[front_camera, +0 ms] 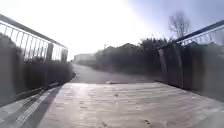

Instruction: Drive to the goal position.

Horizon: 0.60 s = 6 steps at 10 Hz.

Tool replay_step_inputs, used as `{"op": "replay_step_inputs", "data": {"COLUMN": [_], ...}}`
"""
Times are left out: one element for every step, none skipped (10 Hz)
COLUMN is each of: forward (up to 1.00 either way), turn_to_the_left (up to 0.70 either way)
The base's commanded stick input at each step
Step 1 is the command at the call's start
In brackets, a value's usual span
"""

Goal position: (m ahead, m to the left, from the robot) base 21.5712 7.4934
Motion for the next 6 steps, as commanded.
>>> {"op": "replay_step_inputs", "data": {"forward": [1.0,1.0,1.0,1.0,1.0,1.0], "turn_to_the_left": [0.27,0.27,0.16,0.0,0.0,0.0]}}
